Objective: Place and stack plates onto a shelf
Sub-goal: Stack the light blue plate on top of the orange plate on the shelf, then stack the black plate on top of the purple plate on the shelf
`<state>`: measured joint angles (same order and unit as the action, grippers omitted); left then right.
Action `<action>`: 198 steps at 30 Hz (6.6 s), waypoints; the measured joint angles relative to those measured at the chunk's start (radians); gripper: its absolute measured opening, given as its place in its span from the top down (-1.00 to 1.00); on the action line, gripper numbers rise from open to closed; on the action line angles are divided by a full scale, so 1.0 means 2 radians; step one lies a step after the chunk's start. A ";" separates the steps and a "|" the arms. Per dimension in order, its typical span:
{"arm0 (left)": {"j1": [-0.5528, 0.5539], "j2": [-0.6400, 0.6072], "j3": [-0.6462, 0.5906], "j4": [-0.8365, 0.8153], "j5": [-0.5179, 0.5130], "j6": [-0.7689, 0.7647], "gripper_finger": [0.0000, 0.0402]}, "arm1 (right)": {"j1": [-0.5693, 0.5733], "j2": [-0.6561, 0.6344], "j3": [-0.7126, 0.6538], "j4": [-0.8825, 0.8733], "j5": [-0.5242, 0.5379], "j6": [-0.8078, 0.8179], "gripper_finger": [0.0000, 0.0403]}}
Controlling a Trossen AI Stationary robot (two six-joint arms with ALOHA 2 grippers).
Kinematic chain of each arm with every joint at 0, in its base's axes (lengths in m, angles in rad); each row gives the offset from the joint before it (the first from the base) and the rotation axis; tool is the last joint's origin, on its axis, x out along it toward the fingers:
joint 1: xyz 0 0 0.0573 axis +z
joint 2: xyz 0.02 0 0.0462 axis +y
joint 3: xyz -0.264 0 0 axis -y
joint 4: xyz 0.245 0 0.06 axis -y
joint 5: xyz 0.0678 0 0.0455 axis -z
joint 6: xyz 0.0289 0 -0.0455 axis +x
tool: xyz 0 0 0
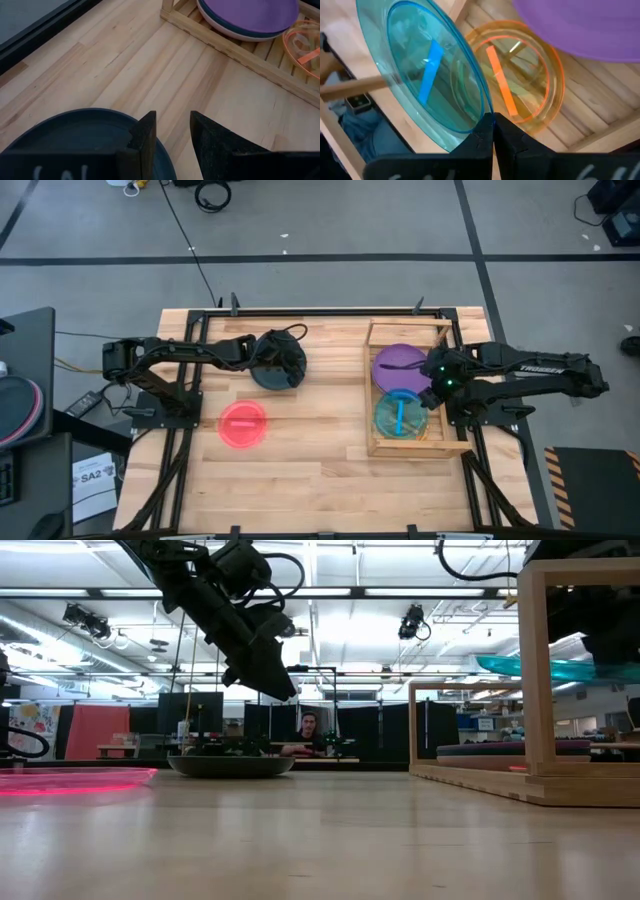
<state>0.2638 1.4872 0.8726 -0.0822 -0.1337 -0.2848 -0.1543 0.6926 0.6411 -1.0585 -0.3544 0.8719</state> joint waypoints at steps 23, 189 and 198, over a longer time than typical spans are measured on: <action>0.000 0.000 0.000 0.000 0.000 0.000 0.37 | 0.117 0.023 0.000 -0.002 0.010 0.053 0.95; -0.126 0.113 0.000 -0.079 -0.203 0.133 0.92 | 0.142 0.087 0.000 0.240 0.319 0.069 -0.04; -0.180 0.113 0.000 -0.037 -0.314 0.139 0.92 | 0.142 0.087 0.000 0.276 0.399 0.069 -0.04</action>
<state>-0.0963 1.7123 0.8722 -0.1553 -0.7624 -0.0069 0.1295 0.8658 0.6411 -0.5064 0.4441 1.0107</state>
